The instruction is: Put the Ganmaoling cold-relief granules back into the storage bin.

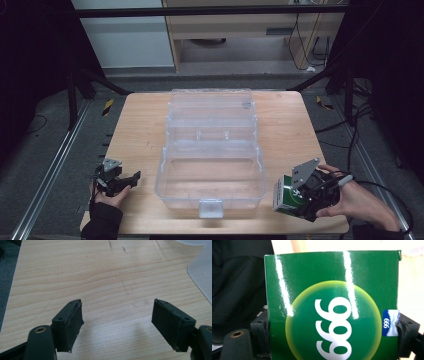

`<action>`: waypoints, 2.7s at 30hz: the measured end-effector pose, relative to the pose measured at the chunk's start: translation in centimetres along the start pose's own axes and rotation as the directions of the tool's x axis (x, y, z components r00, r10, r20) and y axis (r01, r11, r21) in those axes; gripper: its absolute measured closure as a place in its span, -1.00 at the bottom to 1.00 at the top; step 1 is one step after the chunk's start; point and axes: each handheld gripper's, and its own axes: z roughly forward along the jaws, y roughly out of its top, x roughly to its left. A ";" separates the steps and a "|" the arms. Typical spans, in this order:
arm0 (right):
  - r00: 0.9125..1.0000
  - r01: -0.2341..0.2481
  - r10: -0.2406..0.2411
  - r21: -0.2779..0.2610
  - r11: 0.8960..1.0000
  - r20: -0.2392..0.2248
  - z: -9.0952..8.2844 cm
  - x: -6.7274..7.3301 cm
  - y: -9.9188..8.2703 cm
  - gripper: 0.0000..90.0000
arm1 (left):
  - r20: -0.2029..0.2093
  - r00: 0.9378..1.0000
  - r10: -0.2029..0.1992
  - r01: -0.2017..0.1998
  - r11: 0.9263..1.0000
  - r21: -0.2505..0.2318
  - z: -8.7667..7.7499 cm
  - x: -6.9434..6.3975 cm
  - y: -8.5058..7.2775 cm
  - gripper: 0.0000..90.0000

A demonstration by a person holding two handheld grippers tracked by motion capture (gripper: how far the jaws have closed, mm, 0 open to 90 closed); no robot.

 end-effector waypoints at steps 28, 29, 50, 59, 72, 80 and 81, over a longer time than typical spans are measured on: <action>0.993 0.105 -0.103 -0.032 0.994 0.049 -2.6 -1.5 7.4 -0.65 | 0.002 1.000 -0.001 0.001 1.000 0.003 0.0 0.0 0.0 -0.47; 0.993 0.110 -0.108 -0.032 0.993 0.050 -2.5 -1.6 7.6 -0.65 | 0.002 1.000 -0.001 0.001 1.000 0.002 0.0 0.0 0.0 -0.47; 0.989 0.139 -0.136 -0.052 0.989 0.052 -0.3 -3.0 11.2 -0.65 | 0.004 1.000 0.001 -0.001 1.000 0.003 0.1 0.1 0.0 -0.47; 0.988 0.146 -0.144 -0.030 0.989 0.048 1.2 -3.3 12.3 -0.65 | 0.005 1.000 0.002 -0.002 1.000 0.003 0.1 0.1 0.0 -0.47; 0.984 0.170 -0.170 0.002 0.985 0.045 2.8 -3.1 12.9 -0.65 | 0.005 1.000 0.002 -0.002 1.000 0.003 0.1 0.1 0.0 -0.47; 0.981 0.189 -0.190 0.020 0.982 0.037 3.7 -2.8 13.1 -0.65 | 0.004 1.000 0.001 -0.001 1.000 0.001 0.0 0.1 0.0 -0.47; 0.982 0.186 -0.186 0.017 0.982 0.032 3.8 -2.8 13.0 -0.65 | 0.004 1.000 0.001 -0.001 1.000 0.001 0.0 0.1 0.0 -0.47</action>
